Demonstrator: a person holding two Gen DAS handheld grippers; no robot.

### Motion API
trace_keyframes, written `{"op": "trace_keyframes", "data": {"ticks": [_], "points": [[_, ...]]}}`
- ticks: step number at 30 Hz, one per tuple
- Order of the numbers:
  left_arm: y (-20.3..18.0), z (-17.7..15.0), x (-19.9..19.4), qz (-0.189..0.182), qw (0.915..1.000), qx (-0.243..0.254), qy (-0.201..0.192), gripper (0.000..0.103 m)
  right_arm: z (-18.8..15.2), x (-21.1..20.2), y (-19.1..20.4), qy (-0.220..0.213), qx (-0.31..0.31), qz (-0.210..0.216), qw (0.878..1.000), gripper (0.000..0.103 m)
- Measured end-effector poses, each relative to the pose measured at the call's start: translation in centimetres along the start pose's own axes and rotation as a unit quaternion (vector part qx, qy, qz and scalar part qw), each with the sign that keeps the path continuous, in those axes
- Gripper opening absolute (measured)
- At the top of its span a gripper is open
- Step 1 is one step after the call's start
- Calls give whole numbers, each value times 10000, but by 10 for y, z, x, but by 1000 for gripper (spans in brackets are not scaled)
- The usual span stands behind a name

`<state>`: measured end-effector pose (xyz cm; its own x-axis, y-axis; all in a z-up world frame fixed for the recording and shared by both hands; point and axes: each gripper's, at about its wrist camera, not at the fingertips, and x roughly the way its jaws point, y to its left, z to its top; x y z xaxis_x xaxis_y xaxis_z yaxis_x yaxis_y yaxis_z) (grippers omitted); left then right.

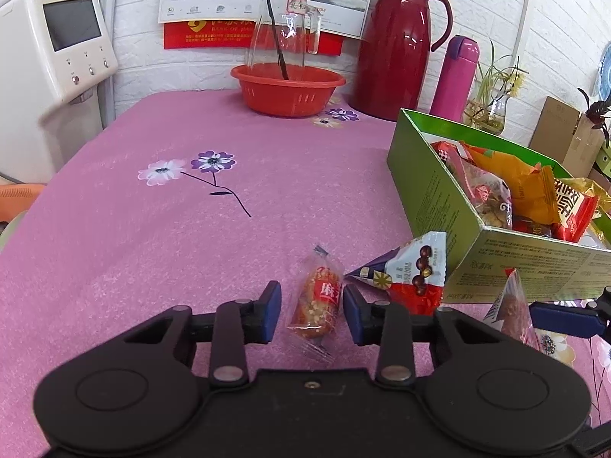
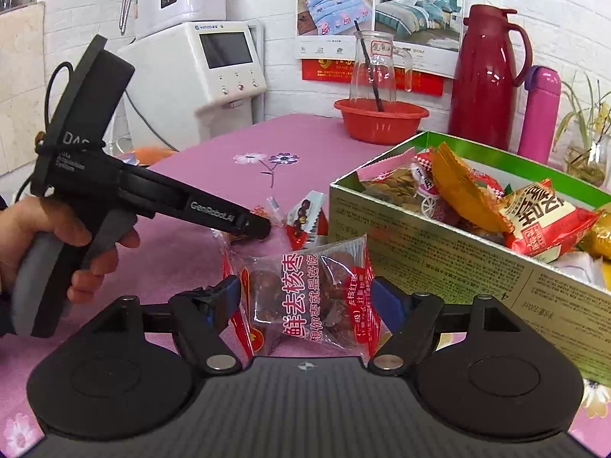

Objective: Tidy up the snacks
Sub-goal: 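Grasp the small red-labelled candy with the left gripper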

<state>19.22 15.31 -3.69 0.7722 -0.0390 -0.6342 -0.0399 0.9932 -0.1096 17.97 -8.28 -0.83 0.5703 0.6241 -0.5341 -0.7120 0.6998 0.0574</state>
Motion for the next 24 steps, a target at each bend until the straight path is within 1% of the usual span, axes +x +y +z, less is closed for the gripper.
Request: {"op": "trace_keyframes", "data": {"ticks": [2,10,12,16,18,20,21,24], "points": [[-2,0,0,36,10000,34,-1,20,-2,0,1,39,5,160,9999,103],[-5,0,0,151,9999,28,23,20,0,5,12,87,-363,236,9990,103],[-6,0,0,177,9998,21,32,20,-1,5,12,116,-391,318,9987,103],[-3,-2,-4,66,9999,-132,76,20,-9,6,19,239,-654,392,9968,103],[-3,-3,-6,30,9998,-182,92,20,-11,10,20,362,-646,377,9965,103],[-4,-5,-8,-17,9997,-206,110,20,-9,8,18,284,-551,385,9973,103],[-5,-6,-10,-47,9997,-220,123,20,-9,8,17,238,-515,368,9977,98],[-5,-8,-14,-247,9988,-374,193,20,-9,5,13,195,-430,369,9982,92]]}}
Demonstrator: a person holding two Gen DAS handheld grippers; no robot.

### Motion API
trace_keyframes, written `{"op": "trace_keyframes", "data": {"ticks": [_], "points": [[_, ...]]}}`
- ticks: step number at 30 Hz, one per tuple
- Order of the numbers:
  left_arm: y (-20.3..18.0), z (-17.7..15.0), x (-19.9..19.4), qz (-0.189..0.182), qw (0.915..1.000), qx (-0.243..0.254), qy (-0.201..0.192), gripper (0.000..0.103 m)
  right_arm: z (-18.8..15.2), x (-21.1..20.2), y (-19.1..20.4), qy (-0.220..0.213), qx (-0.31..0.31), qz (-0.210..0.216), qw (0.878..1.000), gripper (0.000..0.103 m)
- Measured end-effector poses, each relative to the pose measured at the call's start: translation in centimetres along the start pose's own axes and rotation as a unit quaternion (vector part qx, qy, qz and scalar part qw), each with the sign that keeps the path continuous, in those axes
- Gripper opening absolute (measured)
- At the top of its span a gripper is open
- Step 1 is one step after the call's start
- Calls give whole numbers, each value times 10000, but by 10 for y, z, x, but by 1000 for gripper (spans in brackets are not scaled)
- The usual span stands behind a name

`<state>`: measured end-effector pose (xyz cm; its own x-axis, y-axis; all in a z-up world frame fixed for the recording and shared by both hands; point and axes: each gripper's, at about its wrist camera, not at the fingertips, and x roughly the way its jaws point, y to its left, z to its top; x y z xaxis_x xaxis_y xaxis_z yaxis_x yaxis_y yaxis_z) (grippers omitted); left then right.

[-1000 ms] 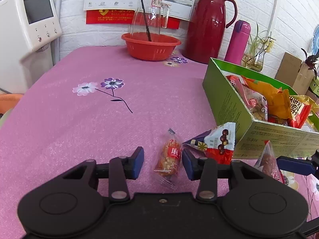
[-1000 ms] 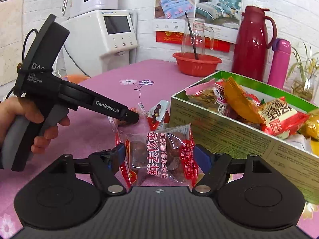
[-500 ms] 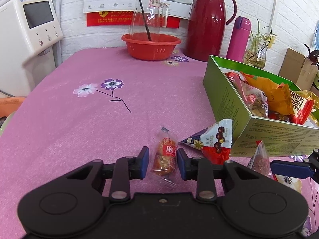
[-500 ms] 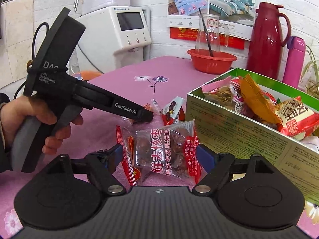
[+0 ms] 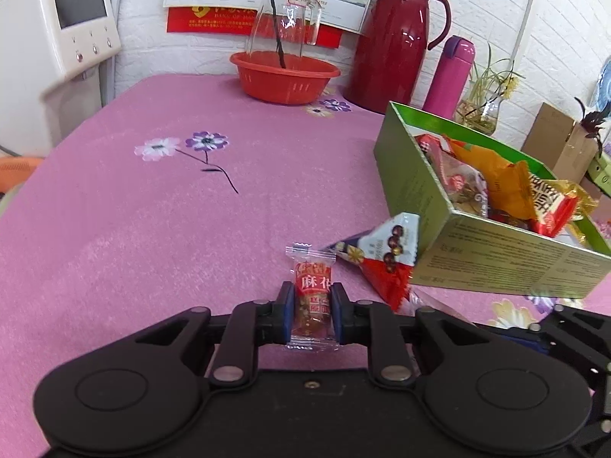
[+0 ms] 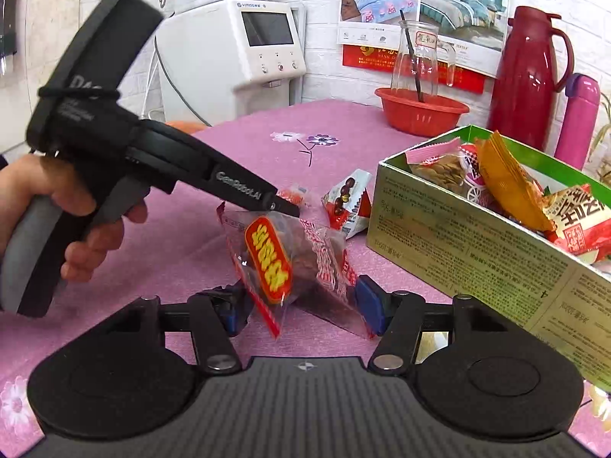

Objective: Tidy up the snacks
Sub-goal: 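Carry the candy into the box and open the left gripper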

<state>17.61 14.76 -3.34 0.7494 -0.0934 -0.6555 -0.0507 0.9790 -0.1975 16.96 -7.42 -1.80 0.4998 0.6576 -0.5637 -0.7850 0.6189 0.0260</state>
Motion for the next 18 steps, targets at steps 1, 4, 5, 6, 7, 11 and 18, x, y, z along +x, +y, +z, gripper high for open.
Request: {"op": "trace_keyframes", "data": {"ticks": [1,4,5,6,7,11,18], "points": [[0,-1,-1,-57,10000,-51,15,20,0,-2,-1,-22,25,13,10000,90],[0,-3,-10,-207,9996,-194,2,20,-3,-10,-2,-115,36,15,9999,82],[-2,-3,-15,-273,9994,-220,-41,20,-3,-14,-2,-160,40,9,9999,80],[-5,-2,-21,-337,9992,-210,-91,20,-5,-20,-2,-220,44,15,9997,74],[-9,0,-27,-391,9990,-159,-149,20,-5,-24,-3,-262,53,36,9996,74],[-33,11,-49,-636,9969,121,-454,20,-3,-51,-12,-585,169,-18,9981,73],[-84,49,-68,-1275,9865,440,-927,19,11,-99,-43,-1319,166,-511,9898,74]]}}
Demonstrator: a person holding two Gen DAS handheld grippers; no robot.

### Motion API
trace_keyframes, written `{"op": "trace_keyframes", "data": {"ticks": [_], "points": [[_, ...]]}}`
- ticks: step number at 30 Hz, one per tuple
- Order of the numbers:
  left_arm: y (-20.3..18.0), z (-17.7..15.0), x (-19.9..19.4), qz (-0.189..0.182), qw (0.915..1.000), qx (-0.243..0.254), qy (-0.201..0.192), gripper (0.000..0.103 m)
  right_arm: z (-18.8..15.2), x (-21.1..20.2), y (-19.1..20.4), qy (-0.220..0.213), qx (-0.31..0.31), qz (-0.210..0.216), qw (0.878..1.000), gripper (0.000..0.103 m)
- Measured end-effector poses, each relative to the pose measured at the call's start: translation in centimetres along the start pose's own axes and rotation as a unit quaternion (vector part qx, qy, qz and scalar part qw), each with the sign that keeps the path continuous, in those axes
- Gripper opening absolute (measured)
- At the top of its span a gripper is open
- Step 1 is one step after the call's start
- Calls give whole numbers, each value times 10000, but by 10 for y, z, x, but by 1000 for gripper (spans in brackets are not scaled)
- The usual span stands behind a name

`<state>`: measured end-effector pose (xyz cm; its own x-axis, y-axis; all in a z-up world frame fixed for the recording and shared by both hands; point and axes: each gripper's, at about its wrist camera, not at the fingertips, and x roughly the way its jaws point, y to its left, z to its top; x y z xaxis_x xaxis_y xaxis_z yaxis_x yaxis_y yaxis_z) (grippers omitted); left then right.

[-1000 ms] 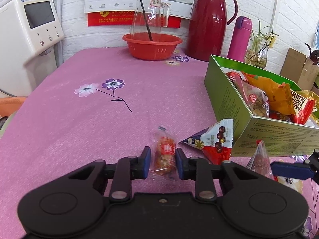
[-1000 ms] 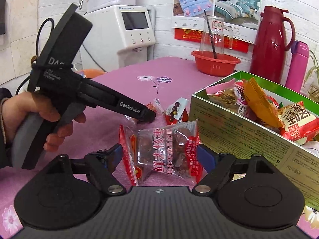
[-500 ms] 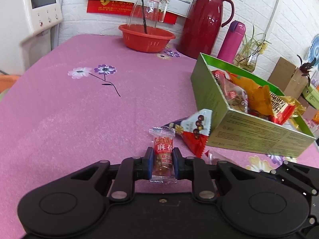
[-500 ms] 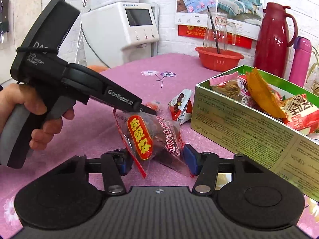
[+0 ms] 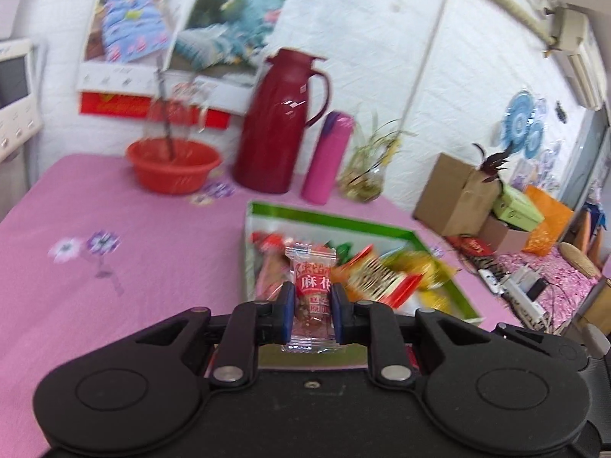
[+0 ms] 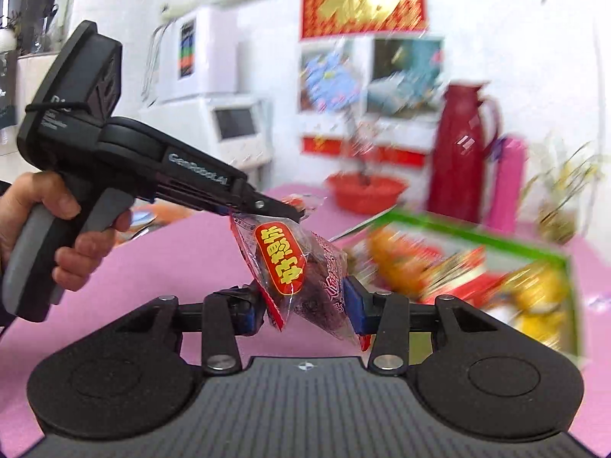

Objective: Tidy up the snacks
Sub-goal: 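Carry the candy into the box and open the left gripper, then move the left gripper back to the white chocolate-ball packet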

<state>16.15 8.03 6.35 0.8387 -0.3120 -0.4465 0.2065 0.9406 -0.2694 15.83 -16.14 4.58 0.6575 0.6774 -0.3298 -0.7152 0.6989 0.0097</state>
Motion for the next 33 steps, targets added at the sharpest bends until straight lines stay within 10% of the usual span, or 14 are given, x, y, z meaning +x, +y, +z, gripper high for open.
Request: {"op": "trace_keyframes", "data": {"ticks": [11,13,15,33], "points": [[-34,42,89,-266,9996,-53,87,22,18,28,-99,-446,-126,-1770,9831,82],[-32,40,109,-259,9995,-41,192,36,14,46,-112,-352,-177,-1933,9803,101],[-28,35,126,-119,9991,-10,405,100,4,59,-120,-32,-204,-2029,9790,103],[24,19,55,411,9990,-138,69,103,4,17,-86,-320,-56,-1482,9884,103]]}}
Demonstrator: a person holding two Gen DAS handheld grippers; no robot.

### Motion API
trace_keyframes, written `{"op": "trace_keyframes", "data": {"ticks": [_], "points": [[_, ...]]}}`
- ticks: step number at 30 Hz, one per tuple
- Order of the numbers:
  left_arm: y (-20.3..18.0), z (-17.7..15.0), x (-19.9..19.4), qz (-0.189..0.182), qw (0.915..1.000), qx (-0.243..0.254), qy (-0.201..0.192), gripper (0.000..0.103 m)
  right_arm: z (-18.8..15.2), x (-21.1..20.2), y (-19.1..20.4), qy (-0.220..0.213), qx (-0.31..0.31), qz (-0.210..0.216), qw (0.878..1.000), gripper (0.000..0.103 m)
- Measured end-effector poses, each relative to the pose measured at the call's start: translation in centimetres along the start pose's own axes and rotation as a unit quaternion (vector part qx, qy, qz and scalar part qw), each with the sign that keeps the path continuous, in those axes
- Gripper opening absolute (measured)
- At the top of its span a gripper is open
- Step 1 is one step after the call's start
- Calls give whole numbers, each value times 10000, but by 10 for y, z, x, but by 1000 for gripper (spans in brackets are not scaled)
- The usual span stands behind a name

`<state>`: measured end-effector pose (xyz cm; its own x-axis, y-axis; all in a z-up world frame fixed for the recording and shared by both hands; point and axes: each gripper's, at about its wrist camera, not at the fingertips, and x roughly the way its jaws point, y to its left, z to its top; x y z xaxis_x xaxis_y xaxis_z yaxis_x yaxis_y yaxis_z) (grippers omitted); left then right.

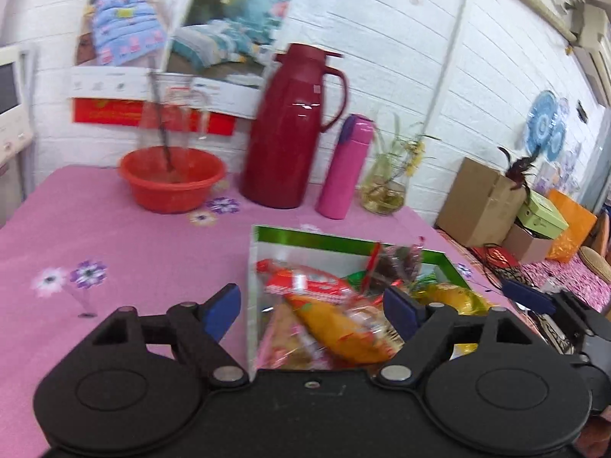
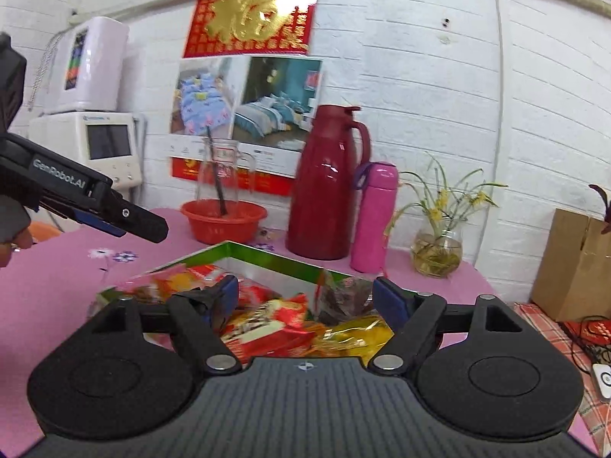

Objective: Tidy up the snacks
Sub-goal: 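Move the left gripper back to the white chocolate-ball packet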

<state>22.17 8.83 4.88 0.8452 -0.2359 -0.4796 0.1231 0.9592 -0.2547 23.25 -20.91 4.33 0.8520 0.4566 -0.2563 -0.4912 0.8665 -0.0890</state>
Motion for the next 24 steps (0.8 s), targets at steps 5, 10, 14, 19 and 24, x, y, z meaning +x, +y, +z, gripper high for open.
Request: {"op": "trace_keyframes", "data": {"ticks": [5,10,14,19,24], "points": [[39,-27,-5,281,9982,-380,377,101,-5,-17,20,150,115,568,9982,103],[68,-50,-5,-23,9973,-574,454,79,-11,-29,35,257,-20,683,9973,103],[65,-61,-5,-75,9992,17,402,77,-13,-33,36,372,80,689,9969,103],[65,-66,11,-75,9985,45,536,80,-21,-30,36,601,347,668,9954,103],[55,-74,25,112,9966,399,708,47,-30,-30,41,806,486,790,9924,103]]}}
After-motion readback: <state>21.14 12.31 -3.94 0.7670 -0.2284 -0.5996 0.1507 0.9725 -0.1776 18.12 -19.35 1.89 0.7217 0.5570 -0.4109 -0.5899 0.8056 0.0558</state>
